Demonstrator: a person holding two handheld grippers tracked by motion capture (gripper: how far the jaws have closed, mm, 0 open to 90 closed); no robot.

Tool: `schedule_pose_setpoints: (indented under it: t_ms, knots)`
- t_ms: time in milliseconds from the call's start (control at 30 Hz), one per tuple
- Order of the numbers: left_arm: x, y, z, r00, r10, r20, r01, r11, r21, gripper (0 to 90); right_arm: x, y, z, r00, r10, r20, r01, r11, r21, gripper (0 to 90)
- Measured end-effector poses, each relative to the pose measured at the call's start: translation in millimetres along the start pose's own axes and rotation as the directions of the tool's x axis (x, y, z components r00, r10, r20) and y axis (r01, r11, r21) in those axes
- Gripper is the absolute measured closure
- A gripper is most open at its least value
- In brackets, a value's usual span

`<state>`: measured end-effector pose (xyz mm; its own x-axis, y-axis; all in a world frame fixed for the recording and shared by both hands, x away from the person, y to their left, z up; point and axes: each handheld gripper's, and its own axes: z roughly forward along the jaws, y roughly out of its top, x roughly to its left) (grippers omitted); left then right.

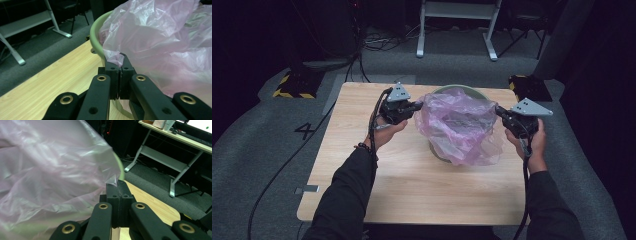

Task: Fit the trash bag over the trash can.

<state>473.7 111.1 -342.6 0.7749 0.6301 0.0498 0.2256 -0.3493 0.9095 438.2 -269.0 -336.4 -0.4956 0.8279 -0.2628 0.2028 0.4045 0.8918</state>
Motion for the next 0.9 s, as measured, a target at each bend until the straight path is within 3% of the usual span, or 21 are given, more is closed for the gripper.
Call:
schedule_pose_setpoints:
  t_ms: [267,433,533,667,767,900]
  knots:
    - [15.3,-8.6,12.5,0.9966,-0.049,-0.066,0.05,0.9987,0.005,89.3,-14.2,-1.0,17.2,0.9984,0.047,0.031,-0.048,0.999,0.015,90.0]
    - [23.6,-16.4,25.0,0.9887,-0.085,-0.124,0.091,0.995,0.043,89.4,-22.4,-7.2,30.8,0.9916,0.129,0.009,-0.129,0.991,0.033,90.0]
    - [25.0,-19.9,33.6,0.9843,-0.095,-0.149,0.105,0.9924,0.064,89.4,-25.5,-9.9,38.8,0.9907,0.135,0.019,-0.136,0.989,0.055,90.0]
    - [24.9,-22.1,43.4,0.9826,-0.098,-0.158,0.112,0.9904,0.081,89.3,-31.2,-12.9,46.7,0.9792,0.202,-0.01,-0.202,0.978,0.05,90.0]
    - [25.9,-24.1,48.7,0.9812,-0.106,-0.162,0.122,0.9882,0.093,89.1,-33.1,-14.5,54.5,0.9786,0.206,-0.005,-0.205,0.976,0.071,90.0]
    - [25.5,-27.1,54.7,0.9785,-0.113,-0.172,0.133,0.9852,0.108,89.1,-35.0,-19.4,64.8,0.9715,0.237,-0.014,-0.234,0.968,0.09,90.0]
